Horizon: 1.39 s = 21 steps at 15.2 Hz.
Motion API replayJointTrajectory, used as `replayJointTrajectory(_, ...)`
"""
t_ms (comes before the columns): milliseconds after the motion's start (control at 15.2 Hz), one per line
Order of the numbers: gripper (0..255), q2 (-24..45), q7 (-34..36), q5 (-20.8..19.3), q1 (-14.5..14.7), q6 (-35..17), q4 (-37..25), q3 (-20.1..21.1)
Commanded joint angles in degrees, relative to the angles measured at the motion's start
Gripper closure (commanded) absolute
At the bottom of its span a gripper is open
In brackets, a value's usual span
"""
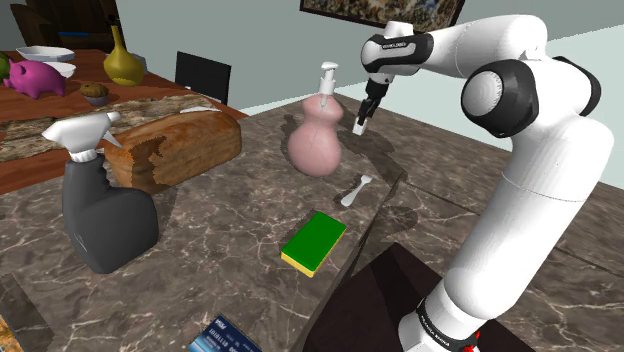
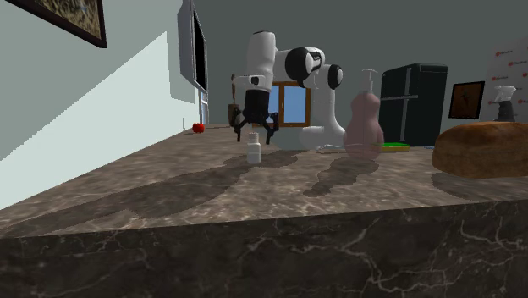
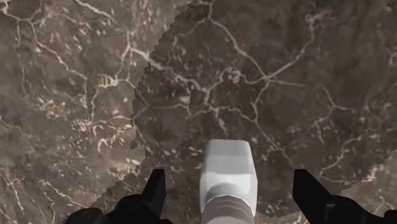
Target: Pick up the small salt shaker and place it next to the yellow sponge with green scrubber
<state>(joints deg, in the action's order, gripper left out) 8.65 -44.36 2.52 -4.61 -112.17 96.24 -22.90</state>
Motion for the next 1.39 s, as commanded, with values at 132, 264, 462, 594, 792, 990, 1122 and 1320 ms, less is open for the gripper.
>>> replayJointTrajectory(132, 0, -0.1, 0.0, 0.0, 0.0, -0.6, 0.6, 0.0)
replayJointTrajectory(264, 0, -0.1, 0.0, 0.0, 0.0, -0.6, 0.6, 0.0)
replayJointTrajectory(462, 255, -0.1, 0.0, 0.0, 0.0, -0.6, 0.6, 0.0)
replayJointTrajectory(594, 255, -0.1, 0.0, 0.0, 0.0, -0.6, 0.6, 0.0)
replayJointTrajectory(792, 255, -0.1, 0.0, 0.0, 0.0, -0.6, 0.6, 0.0)
replayJointTrajectory(990, 255, -0.1, 0.0, 0.0, 0.0, -0.6, 0.7, 0.0)
replayJointTrajectory(1122, 255, -0.1, 0.0, 0.0, 0.0, 0.1, -0.1, 0.0)
replayJointTrajectory(1320, 255, -0.2, 0.0, -0.1, -0.1, 2.4, -2.3, -0.1)
